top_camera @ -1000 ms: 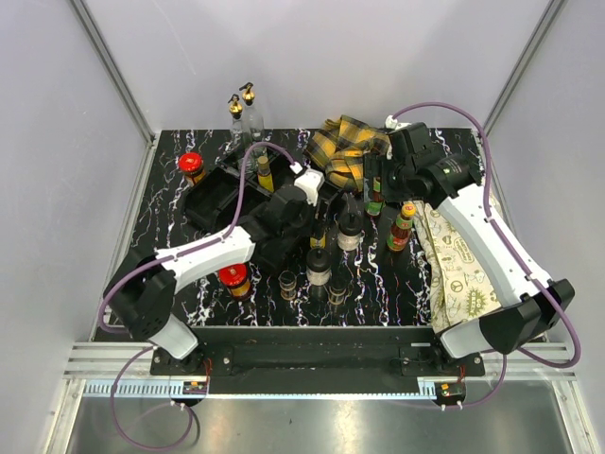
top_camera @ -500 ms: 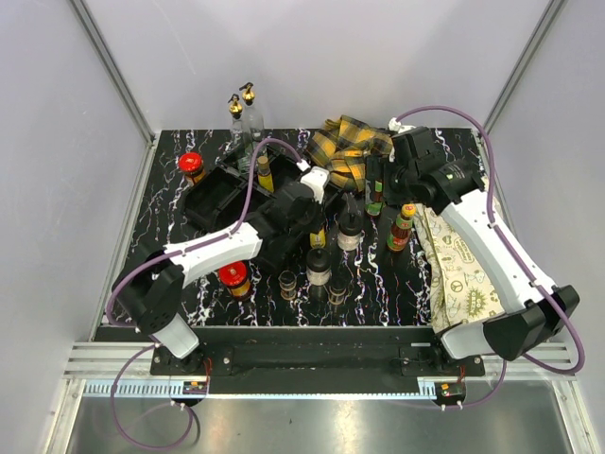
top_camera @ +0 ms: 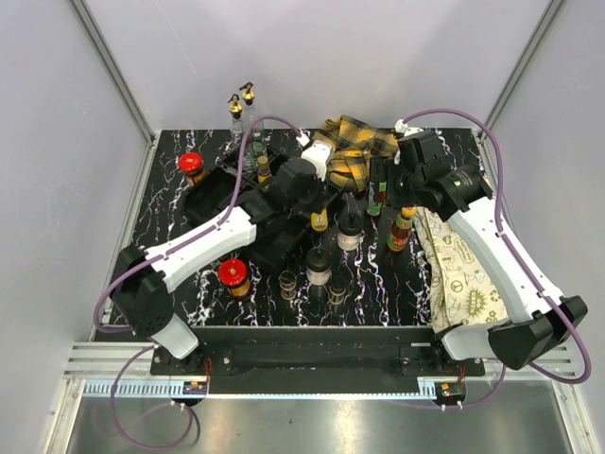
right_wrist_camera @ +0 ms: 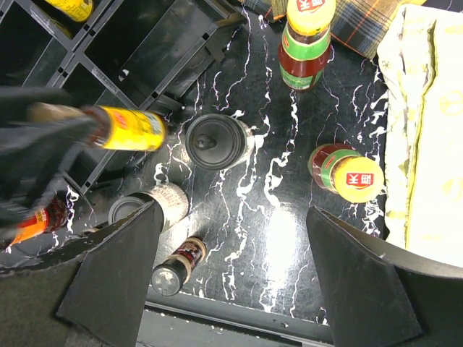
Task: Organize the condiment bottles
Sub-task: Pick up the bottle from the center of the board, then place the bottle in the storage box.
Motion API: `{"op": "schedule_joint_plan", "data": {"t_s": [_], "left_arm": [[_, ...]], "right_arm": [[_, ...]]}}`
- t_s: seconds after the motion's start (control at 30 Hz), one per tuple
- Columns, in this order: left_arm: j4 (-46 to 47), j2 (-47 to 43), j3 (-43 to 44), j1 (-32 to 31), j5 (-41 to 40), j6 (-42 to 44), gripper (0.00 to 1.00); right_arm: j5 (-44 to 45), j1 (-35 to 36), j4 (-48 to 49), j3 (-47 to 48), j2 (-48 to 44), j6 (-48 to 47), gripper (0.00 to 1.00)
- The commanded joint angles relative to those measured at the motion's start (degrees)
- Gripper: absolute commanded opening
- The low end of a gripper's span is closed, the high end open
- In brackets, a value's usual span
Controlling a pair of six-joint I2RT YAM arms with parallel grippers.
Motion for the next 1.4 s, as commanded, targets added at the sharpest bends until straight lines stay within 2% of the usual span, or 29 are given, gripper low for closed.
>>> {"op": "schedule_joint_plan", "data": {"t_s": [0.0, 0.2, 0.37, 0.77, 1.03, 1.37], "left_arm": [[1.4, -5.2, 7.4, 0.3, -6.0, 3.2, 0.0], [1.4, -2.7, 13.3, 4.3, -8.8, 3.3, 0.0], [4.5, 2.2, 17.1, 8.4, -11.1, 4.8, 0.0], [7.7, 16.6, 26.2, 17.4, -7.2, 4.3, 0.0], [9.0, 22.8, 26.9, 20.3, -4.4, 3.6, 0.0], [11.0, 25.9, 24.4, 21.7, -0.9, 2.7, 0.0]], "right_arm": [[0.6, -0.5, 2.1, -0.5, -1.9, 0.5, 0.9], [1.1, -0.4, 3.8, -1.4, -2.1, 0.3, 0.89], [1.1, -0.3, 8.8, -5.0, -4.2, 1.1, 0.89], [-0.5, -0.3, 12.8, -8.3, -3.7, 2.7, 0.89], [-0.7, -0.3, 12.9, -8.1, -1.5, 2.3, 0.88], [-0.8, -0.4, 13.0, -7.9, -0.4, 2.4, 0.88]]}}
